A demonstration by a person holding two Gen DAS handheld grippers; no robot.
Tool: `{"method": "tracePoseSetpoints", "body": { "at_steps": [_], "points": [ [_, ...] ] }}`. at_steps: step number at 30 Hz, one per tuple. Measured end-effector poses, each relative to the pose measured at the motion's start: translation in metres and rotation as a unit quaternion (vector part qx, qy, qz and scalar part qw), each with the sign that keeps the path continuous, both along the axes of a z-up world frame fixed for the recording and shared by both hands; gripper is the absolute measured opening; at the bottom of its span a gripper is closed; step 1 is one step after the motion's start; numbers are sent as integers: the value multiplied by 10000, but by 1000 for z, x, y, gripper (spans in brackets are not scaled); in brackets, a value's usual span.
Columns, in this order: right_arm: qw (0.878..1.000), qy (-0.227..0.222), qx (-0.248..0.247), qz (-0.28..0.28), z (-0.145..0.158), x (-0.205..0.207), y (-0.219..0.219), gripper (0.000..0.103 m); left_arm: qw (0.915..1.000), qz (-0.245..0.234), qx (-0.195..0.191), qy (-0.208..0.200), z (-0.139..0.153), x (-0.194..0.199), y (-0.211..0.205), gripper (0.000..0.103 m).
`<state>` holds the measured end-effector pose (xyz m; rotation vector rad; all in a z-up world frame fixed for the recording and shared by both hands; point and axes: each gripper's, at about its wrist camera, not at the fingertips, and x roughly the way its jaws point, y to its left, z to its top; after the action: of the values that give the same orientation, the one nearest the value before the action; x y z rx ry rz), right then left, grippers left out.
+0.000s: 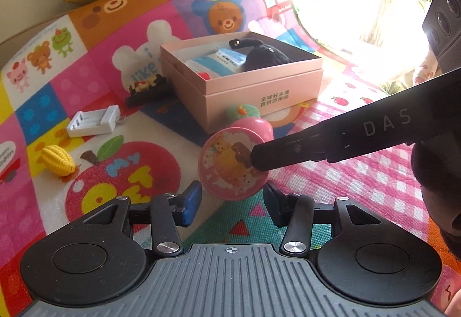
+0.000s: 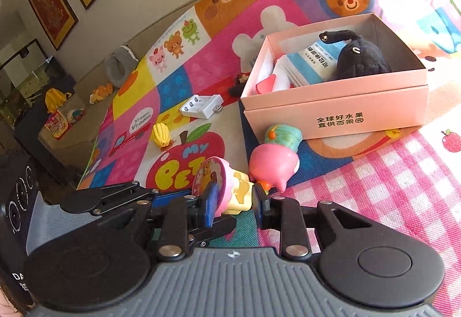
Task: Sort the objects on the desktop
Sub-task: 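Lift and carry the cupcake toy with the left gripper, then lower the cupcake toy onto the mat and open the left gripper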
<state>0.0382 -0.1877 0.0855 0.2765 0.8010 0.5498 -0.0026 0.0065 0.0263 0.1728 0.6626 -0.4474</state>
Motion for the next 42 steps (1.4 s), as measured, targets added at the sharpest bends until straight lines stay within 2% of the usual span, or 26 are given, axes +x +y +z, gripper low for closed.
{"method": "tracePoseSetpoints", "body": {
  "at_steps": [6,9,11,13,15,18,23,25,28,29,31,35,42],
  "points": [
    [9973,514,457,248,-12,3,13,25,10000,32,56,-38,6,-12,14,53],
    [9980,484,338,225,-14,3,19,25,10000,74,-27,3,5,-13,16,54],
    [9986,448,233,131,-14,4,17,25,9999,95,-37,-2,2,-11,15,61],
    [9990,422,167,-1,-13,3,10,25,9999,116,-23,17,-1,-8,12,73],
    [9996,255,23,-118,-8,0,5,25,9999,124,24,32,-6,-3,7,76],
    [9994,-116,-219,-228,2,-8,-2,28,9999,125,98,33,-14,5,-5,76],
    [9948,-519,-557,-675,10,-15,-16,45,9999,132,27,0,-16,9,-21,75],
    [9916,-620,-704,-885,11,-17,-23,55,9996,223,142,-54,-18,10,-28,75],
    [9885,-649,-801,-1109,9,-17,-31,62,9989,324,331,-123,-21,11,-37,73],
    [9877,-642,-816,-1166,8,-17,-34,63,9985,345,396,-140,-22,11,-39,72],
    [9868,-615,-830,-1246,5,-17,-37,65,9982,379,435,-158,-21,10,-38,61],
    [9860,-515,-875,-1325,-2,-17,-40,67,9980,444,431,-112,-12,7,-27,60],
    [9857,-413,-959,-1323,-10,-15,-39,71,9970,502,454,378,1,1,6,60]
  ]
}}
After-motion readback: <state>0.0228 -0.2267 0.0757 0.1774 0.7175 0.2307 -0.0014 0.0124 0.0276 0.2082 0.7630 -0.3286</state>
